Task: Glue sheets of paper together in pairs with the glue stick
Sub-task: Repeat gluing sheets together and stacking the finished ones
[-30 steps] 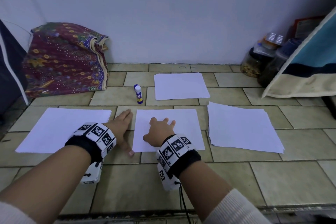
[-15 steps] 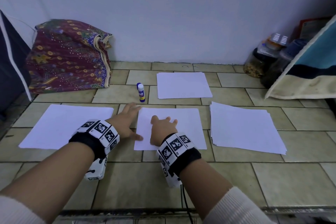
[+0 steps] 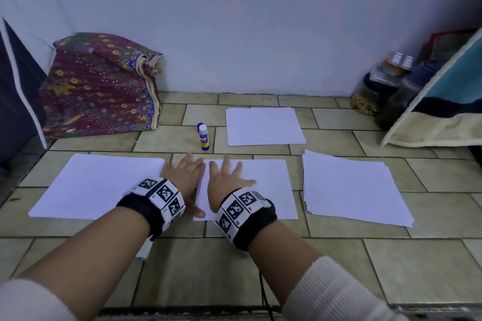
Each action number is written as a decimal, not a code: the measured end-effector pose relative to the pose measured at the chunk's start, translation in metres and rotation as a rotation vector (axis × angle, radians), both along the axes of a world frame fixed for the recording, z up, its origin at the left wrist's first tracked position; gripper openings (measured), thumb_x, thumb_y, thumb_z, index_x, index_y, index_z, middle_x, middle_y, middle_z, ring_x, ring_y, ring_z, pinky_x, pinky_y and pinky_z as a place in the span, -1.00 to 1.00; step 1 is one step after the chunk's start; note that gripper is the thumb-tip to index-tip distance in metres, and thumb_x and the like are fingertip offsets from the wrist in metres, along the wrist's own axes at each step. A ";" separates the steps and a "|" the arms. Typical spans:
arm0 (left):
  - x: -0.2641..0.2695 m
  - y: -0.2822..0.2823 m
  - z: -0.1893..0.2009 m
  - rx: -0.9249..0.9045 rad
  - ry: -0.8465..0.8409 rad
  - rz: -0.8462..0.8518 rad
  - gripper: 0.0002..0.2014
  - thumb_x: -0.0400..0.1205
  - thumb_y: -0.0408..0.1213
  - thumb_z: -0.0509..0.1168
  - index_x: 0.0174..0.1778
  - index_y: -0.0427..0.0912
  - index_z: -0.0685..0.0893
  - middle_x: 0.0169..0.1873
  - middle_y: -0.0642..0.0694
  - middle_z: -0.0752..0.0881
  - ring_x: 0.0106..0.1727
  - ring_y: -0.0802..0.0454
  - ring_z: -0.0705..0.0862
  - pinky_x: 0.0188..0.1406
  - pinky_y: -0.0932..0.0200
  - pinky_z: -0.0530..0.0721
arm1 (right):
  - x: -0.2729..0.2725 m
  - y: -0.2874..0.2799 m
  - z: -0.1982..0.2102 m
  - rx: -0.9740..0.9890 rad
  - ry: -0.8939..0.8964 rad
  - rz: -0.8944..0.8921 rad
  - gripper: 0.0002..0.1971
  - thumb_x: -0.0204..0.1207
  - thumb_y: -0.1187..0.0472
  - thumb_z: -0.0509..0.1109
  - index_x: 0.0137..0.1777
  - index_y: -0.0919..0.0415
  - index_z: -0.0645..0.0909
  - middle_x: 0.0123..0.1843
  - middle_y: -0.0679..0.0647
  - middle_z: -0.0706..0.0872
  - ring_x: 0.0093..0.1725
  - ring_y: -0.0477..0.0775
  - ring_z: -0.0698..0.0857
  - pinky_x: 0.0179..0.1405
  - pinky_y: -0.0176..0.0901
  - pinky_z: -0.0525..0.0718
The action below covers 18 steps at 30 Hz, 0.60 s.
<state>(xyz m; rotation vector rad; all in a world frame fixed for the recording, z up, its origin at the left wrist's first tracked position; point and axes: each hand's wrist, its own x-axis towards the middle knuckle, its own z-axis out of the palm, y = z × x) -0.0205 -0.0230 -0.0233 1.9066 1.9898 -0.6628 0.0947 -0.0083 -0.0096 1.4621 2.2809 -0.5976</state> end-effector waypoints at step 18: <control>-0.013 -0.003 -0.009 -0.036 -0.118 0.036 0.31 0.33 0.31 0.47 0.66 -0.05 -0.38 0.63 0.13 -0.40 0.63 -0.20 -0.45 0.54 -0.47 -0.25 | 0.108 0.067 -0.010 -0.068 -0.003 -0.200 0.37 0.05 -0.35 0.61 0.68 0.05 -0.21 0.72 -0.06 -0.03 0.65 0.09 0.16 0.52 0.48 0.18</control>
